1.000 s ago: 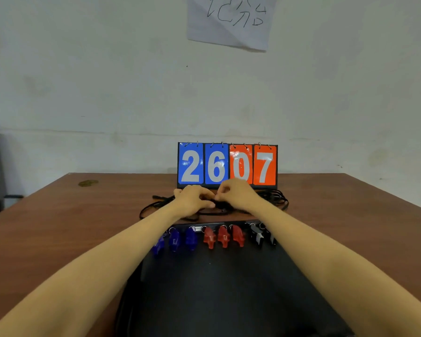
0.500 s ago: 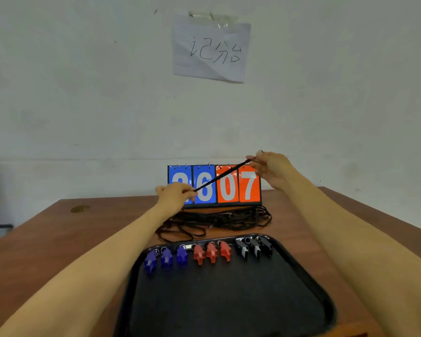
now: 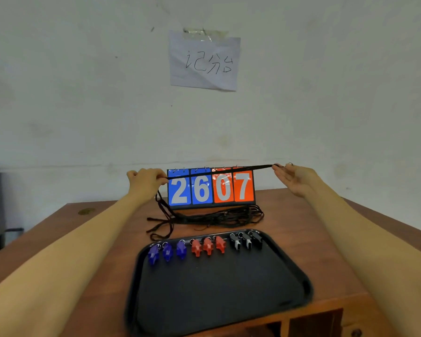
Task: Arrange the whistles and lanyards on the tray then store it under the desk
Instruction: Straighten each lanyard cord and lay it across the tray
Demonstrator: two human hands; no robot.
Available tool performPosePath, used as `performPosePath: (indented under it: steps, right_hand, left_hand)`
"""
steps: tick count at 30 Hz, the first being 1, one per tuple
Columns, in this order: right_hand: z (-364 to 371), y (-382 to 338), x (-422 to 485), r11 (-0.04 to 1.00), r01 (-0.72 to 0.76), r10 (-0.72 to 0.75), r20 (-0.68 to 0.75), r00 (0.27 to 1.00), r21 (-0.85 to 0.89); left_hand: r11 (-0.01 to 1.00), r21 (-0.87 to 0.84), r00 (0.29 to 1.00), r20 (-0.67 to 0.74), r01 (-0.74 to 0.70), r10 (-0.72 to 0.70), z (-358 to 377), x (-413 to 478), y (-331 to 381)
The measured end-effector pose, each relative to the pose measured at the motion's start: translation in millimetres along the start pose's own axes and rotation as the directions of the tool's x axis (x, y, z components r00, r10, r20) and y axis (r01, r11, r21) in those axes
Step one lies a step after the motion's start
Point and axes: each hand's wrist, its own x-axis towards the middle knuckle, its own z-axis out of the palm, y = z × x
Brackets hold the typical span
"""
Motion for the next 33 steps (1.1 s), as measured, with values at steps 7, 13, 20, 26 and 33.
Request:
performPosePath:
  steps: [7,13,20,26,33]
  right_hand:
    - [-0.5,13.5,-16.8,1.0,-0.021,0.021,-0.02,1.0,0.001]
    - [31.5,54.9,3.8,0.935,0.061,-0.044,0.055,0.998,-0.35]
    - [104.8,111.7,20.0,0.592,0.328,-0.06,0.365,0.929,-0.737]
    - [122.7,126.5,31.5,0.197,0.54,-0.035,0.545,0.838,-0.818]
    - [111.7,118.3,36.8,0.32,0.477,-0.032,0.494,0.869,-0.819]
  left_hand:
    - [0.99,0.126,0.996,0.049,0.062,-0.069,10.5,-17.8,-0.3]
    - [0.993,-0.093,0.996,0.054,0.072,-0.067,26.1,-1.1,27.0]
    - [0.981,-0.112,0.986,0.039,-0.156,0.161,44.0,23.2,50.3]
    - [0.921,-0.332,0.974,0.031,-0.204,0.226,46.8,27.7,41.4]
    - [0.853,-0.521,0.924,0.317,-0.016,0.211,60.5,9.6,6.4]
